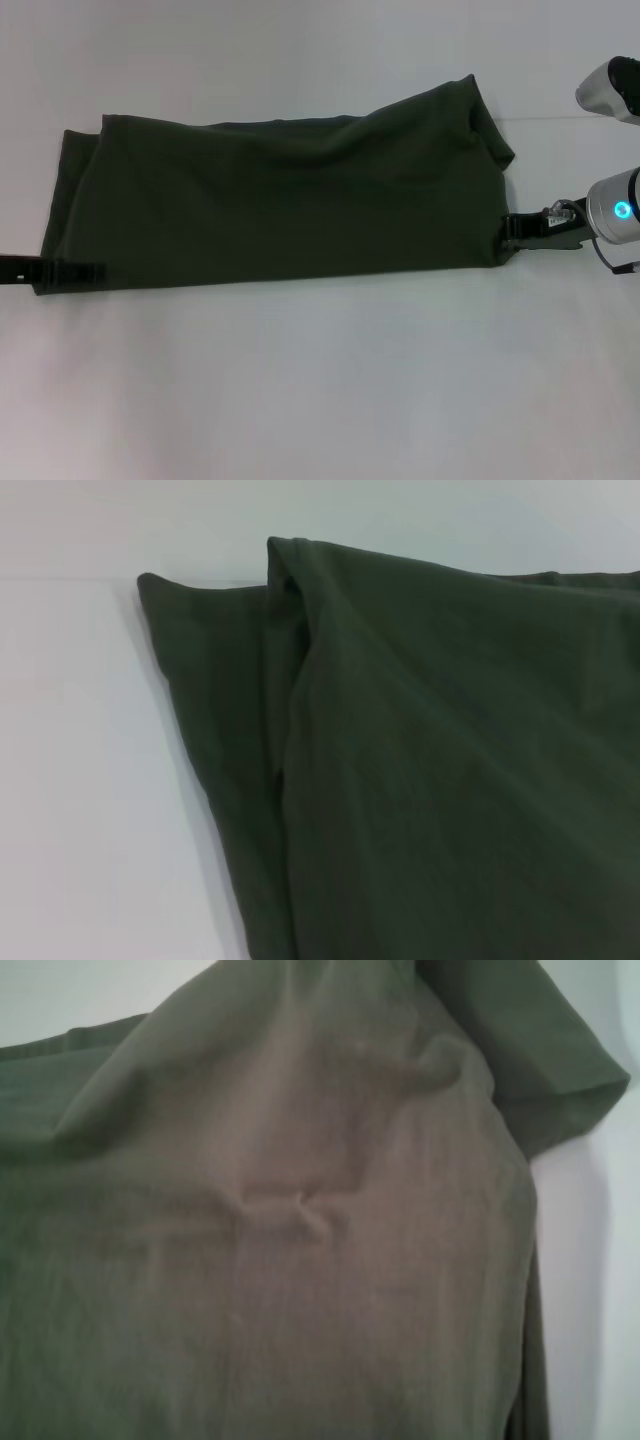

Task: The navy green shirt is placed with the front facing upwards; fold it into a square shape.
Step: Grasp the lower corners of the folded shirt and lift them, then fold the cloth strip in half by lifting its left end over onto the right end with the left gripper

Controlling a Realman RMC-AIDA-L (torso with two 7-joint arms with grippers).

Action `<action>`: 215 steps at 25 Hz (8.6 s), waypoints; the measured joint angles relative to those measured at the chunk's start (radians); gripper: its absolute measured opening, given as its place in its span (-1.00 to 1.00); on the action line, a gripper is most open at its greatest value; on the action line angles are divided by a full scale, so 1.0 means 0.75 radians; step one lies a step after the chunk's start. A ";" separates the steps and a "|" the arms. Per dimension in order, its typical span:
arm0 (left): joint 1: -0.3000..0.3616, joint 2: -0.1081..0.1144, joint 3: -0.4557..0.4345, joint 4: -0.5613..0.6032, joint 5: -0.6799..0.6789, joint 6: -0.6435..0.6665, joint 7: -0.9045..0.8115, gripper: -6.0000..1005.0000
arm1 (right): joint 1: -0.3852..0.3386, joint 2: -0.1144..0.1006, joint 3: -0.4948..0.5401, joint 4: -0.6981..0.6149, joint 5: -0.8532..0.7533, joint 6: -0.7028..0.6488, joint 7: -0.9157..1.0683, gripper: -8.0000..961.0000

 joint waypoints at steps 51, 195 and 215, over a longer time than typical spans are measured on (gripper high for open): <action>-0.014 -0.029 0.087 -0.029 0.000 -0.121 -0.027 0.70 | -0.004 0.004 -0.002 0.001 0.000 0.002 -0.003 -0.95; 0.148 0.041 -0.334 0.244 -0.482 0.764 0.057 0.53 | -0.032 -0.115 0.413 -0.553 0.089 -0.958 -0.136 0.44; 0.177 0.024 -0.334 -0.049 -0.722 0.674 0.305 0.66 | -0.016 -0.101 0.338 -0.146 0.179 -0.721 -0.176 0.44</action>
